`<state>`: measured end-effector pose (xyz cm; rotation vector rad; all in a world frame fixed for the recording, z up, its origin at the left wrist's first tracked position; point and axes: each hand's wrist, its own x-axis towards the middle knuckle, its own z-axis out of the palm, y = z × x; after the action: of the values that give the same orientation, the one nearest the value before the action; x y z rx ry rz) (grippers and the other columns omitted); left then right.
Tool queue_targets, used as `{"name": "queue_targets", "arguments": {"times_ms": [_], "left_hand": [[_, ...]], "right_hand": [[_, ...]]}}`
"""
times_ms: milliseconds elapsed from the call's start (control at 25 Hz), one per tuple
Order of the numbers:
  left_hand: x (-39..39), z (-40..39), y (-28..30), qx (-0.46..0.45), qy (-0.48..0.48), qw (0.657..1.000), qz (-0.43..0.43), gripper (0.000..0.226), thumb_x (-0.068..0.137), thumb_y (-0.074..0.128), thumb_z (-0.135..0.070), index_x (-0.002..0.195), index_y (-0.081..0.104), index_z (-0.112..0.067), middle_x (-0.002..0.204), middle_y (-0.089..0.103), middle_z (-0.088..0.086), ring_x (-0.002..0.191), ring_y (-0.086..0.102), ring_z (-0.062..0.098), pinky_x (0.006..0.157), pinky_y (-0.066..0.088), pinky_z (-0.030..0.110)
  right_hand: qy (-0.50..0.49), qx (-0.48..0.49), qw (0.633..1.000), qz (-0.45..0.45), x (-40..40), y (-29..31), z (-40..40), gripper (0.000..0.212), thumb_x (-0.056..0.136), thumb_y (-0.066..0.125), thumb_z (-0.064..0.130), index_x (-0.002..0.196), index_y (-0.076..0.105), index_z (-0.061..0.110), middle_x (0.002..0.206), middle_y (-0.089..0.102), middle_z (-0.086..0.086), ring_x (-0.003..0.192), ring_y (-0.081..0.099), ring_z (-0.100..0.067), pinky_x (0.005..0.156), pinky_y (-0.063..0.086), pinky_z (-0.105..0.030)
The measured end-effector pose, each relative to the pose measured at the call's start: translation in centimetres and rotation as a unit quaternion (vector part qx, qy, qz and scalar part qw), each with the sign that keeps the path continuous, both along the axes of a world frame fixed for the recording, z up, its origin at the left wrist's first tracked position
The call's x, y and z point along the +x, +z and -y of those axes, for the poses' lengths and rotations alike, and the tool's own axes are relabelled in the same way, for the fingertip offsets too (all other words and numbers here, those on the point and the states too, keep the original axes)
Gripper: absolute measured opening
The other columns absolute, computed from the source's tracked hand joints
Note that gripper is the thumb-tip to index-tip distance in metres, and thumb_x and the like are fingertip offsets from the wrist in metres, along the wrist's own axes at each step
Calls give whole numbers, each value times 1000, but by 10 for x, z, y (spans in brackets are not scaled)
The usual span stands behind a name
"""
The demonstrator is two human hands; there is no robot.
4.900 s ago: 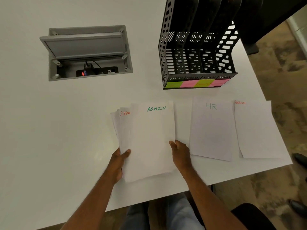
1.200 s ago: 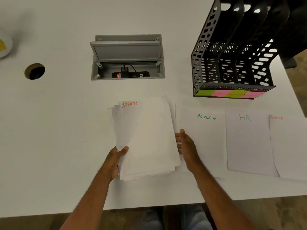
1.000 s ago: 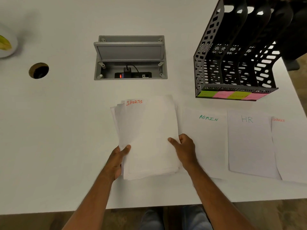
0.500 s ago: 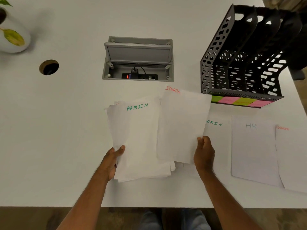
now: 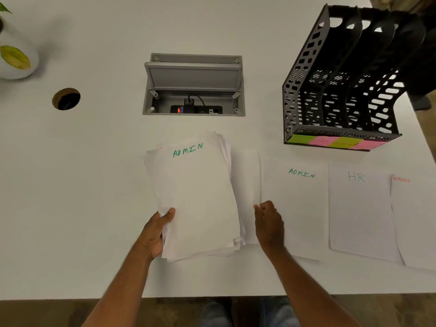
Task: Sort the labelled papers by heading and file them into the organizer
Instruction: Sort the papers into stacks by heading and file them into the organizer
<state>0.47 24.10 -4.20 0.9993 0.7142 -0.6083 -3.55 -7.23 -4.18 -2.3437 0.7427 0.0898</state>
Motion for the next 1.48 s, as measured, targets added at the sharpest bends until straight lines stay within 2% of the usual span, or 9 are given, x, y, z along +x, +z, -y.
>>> {"name": "queue_targets", "arguments": {"times_ms": [200, 360, 520, 600, 800, 960, 1280, 1400, 1480], "left_hand": [[4, 19, 0, 16, -34, 999, 21, 45, 89, 68, -21, 132, 62, -8, 123, 72, 15, 106, 72, 30, 82, 61, 40], [10, 51, 1, 41, -63, 996, 46, 37, 93, 66, -18, 130, 63, -13, 120, 74, 11, 105, 73, 28, 80, 61, 35], [15, 82, 3, 29, -89, 994, 60, 35, 91, 68, -16, 126, 65, -16, 117, 76, 9, 104, 74, 25, 76, 61, 30], [16, 91, 4, 20, -94, 994, 55, 36, 90, 68, -19, 126, 66, -16, 118, 75, 10, 104, 74, 26, 76, 61, 32], [17, 97, 2, 8, -99, 994, 34, 43, 85, 71, -28, 126, 65, -17, 119, 75, 11, 105, 73, 27, 77, 62, 35], [13, 101, 1, 6, -90, 996, 27, 44, 87, 70, -29, 128, 64, -16, 119, 75, 11, 105, 73, 28, 77, 61, 34], [11, 111, 7, 21, -86, 996, 23, 46, 85, 74, -24, 129, 64, -15, 120, 74, 11, 105, 73, 27, 77, 62, 36], [11, 108, 8, 12, -86, 996, 27, 46, 85, 74, -27, 129, 64, -16, 120, 74, 11, 107, 73, 28, 79, 62, 36], [11, 105, 8, 13, -80, 996, 25, 43, 88, 71, -26, 129, 63, -15, 121, 74, 10, 108, 72, 28, 80, 62, 37]], "right_hand": [[-21, 12, 1000, 6, 9, 15, 15, 27, 98, 58, 40, 107, 57, 14, 103, 61, 0, 87, 62, -17, 72, 50, -28], [-122, 426, 895, -48, 21, 44, 28, 40, 96, 47, 61, 110, 68, 29, 103, 75, 5, 89, 73, -14, 71, 56, -26], [-75, 227, 970, -34, 18, 40, 32, 34, 77, 81, 43, 93, 59, 24, 84, 68, 7, 73, 65, -11, 61, 51, -23], [-116, 187, 976, 4, 15, 32, 38, 27, 79, 81, 35, 79, 60, 19, 70, 63, 7, 63, 58, -12, 57, 45, -22], [-106, 166, 980, 33, 5, 23, 48, 24, 92, 69, 34, 73, 64, 20, 67, 65, 8, 61, 56, -4, 61, 44, -19], [-99, 166, 980, 37, 3, 24, 53, 19, 98, 60, 33, 90, 70, 19, 79, 69, 10, 73, 62, -3, 65, 44, -12], [-64, 208, 976, 0, 6, 26, 56, 28, 82, 77, 35, 71, 61, 15, 63, 66, 14, 55, 58, 0, 52, 45, -16], [-72, 216, 974, 18, 6, 29, 57, 17, 92, 67, 39, 92, 69, 22, 83, 70, 18, 76, 66, 1, 67, 49, -16], [-65, 213, 975, 8, 5, 31, 58, 21, 97, 59, 41, 84, 65, 25, 77, 68, 18, 72, 64, 0, 65, 49, -16]]}}
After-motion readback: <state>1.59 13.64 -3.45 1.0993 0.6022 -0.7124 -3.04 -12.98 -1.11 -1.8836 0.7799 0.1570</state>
